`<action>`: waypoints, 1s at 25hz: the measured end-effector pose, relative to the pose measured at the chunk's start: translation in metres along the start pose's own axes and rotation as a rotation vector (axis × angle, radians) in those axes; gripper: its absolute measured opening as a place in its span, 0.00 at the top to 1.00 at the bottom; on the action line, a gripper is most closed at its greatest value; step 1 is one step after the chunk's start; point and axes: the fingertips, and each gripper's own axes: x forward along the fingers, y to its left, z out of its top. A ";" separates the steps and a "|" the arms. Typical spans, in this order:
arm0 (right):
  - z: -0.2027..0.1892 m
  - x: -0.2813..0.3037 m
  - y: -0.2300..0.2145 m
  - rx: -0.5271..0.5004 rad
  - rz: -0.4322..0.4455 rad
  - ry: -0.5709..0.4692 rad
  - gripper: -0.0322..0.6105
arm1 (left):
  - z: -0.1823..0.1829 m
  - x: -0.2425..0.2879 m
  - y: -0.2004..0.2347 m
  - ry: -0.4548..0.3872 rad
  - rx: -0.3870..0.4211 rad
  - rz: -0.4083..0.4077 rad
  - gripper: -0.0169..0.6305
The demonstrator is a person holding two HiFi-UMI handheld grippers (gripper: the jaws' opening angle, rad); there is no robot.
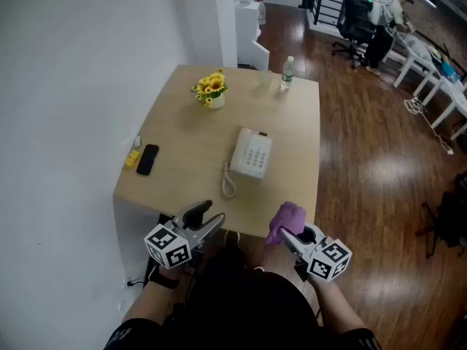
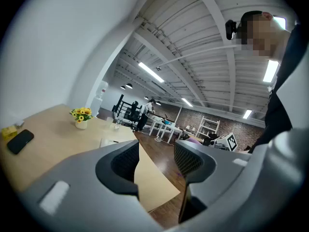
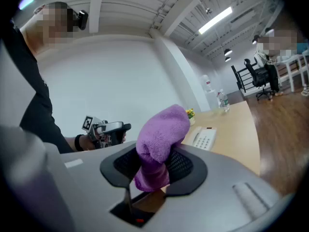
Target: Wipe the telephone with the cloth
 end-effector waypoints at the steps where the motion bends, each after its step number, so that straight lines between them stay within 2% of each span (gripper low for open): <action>1: 0.004 0.007 -0.007 -0.004 -0.007 0.003 0.73 | 0.001 0.006 0.007 -0.005 -0.001 -0.008 0.63; 8: 0.031 0.071 -0.050 -0.067 -0.067 0.060 0.73 | 0.020 0.048 0.064 0.007 -0.002 -0.052 0.63; 18: 0.065 0.199 -0.120 -0.146 -0.113 0.175 0.73 | 0.025 0.098 0.145 0.137 0.038 -0.150 0.61; 25: 0.066 0.271 -0.163 -0.220 -0.149 0.303 0.73 | 0.022 0.113 0.187 0.199 0.036 -0.145 0.59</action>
